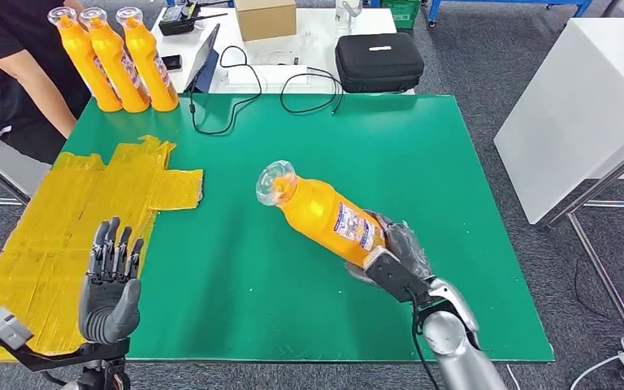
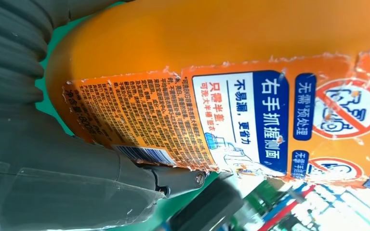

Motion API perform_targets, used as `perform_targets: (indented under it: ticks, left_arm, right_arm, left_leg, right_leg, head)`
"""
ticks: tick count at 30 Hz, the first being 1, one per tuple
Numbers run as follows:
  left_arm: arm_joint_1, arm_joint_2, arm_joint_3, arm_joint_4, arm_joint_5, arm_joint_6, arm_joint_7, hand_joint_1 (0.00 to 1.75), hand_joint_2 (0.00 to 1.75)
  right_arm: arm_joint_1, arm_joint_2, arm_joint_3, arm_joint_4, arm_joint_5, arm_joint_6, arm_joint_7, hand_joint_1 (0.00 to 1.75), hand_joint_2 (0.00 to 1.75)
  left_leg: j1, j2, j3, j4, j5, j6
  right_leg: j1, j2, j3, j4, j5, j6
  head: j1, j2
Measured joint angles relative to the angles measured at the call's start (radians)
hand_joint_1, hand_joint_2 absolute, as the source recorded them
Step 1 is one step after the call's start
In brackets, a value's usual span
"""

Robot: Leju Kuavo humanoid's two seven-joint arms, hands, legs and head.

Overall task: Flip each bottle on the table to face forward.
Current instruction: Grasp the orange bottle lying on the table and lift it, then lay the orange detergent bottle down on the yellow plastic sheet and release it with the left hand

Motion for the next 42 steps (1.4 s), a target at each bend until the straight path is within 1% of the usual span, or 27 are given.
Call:
perform_targets:
  ticks: [3,7,10,13,19,27,31,37,42]
  left_arm:
    - [-0.006,-0.019,-0.034,0.025,0.042,-0.018,0.008,0.00,1.75]
    - [-0.026,-0.039,-0.084,0.054,0.061,-0.011,0.015,0.00,1.75]
    - [-0.038,-0.048,-0.111,0.067,0.076,-0.007,0.017,0.00,1.75]
    - [-0.046,-0.056,-0.130,0.076,0.087,-0.005,0.020,0.00,1.75]
    - [-0.052,-0.065,-0.153,0.084,0.107,0.004,0.024,0.00,1.75]
    - [-0.061,-0.068,-0.158,0.090,0.117,0.013,0.025,0.00,1.75]
    - [-0.064,-0.068,-0.168,0.090,0.118,0.020,0.026,0.00,1.75]
    - [-0.069,-0.068,-0.182,0.090,0.100,0.059,0.025,0.00,1.75]
    - [-0.069,-0.068,-0.183,0.088,0.083,0.074,0.017,0.00,1.75]
  right_arm:
    - [0.005,0.061,0.016,0.001,-0.035,0.012,-0.008,1.75,1.75]
    - [0.001,0.133,0.054,0.017,-0.058,0.014,-0.011,1.75,1.75]
    - [-0.009,0.176,0.077,0.040,-0.073,0.013,-0.011,1.75,1.75]
    - [-0.021,0.206,0.095,0.062,-0.081,0.013,-0.010,1.75,1.75]
    - [-0.041,0.238,0.128,0.100,-0.085,0.012,-0.006,1.75,1.75]
    - [-0.080,0.274,0.183,0.172,-0.077,0.007,0.012,1.75,1.75]
    - [-0.104,0.290,0.210,0.223,-0.069,0.000,0.020,1.75,1.75]
    - [-0.149,0.323,0.260,0.310,-0.056,-0.010,0.044,1.75,1.75]
    - [-0.169,0.335,0.307,0.387,-0.054,-0.023,0.050,1.75,1.75]
  left_leg:
    - [0.000,0.000,0.000,0.000,0.000,0.000]
    - [0.000,0.000,0.000,0.000,0.000,0.000]
    - [0.000,0.000,0.000,0.000,0.000,0.000]
    - [0.000,0.000,0.000,0.000,0.000,0.000]
    - [0.000,0.000,0.000,0.000,0.000,0.000]
    - [0.000,0.000,0.000,0.000,0.000,0.000]
    - [0.000,0.000,0.000,0.000,0.000,0.000]
    - [0.000,0.000,0.000,0.000,0.000,0.000]
    - [0.000,0.000,0.000,0.000,0.000,0.000]
  right_leg:
    - [0.000,0.000,0.000,0.000,0.000,0.000]
    - [0.000,0.000,0.000,0.000,0.000,0.000]
    - [0.000,0.000,0.000,0.000,0.000,0.000]
    - [0.000,0.000,0.000,0.000,0.000,0.000]
    - [0.000,0.000,0.000,0.000,0.000,0.000]
    - [0.000,0.000,0.000,0.000,0.000,0.000]
    - [0.000,0.000,0.000,0.000,0.000,0.000]
    - [0.000,0.000,0.000,0.000,0.000,0.000]
    - [0.000,0.000,0.000,0.000,0.000,0.000]
  head:
    - [0.000,0.000]
    - [0.000,0.000]
    - [0.000,0.000]
    - [0.000,0.000]
    - [0.000,0.000]
    - [0.000,0.000]
    - [0.000,0.000]
    - [0.000,0.000]
    - [0.000,0.000]
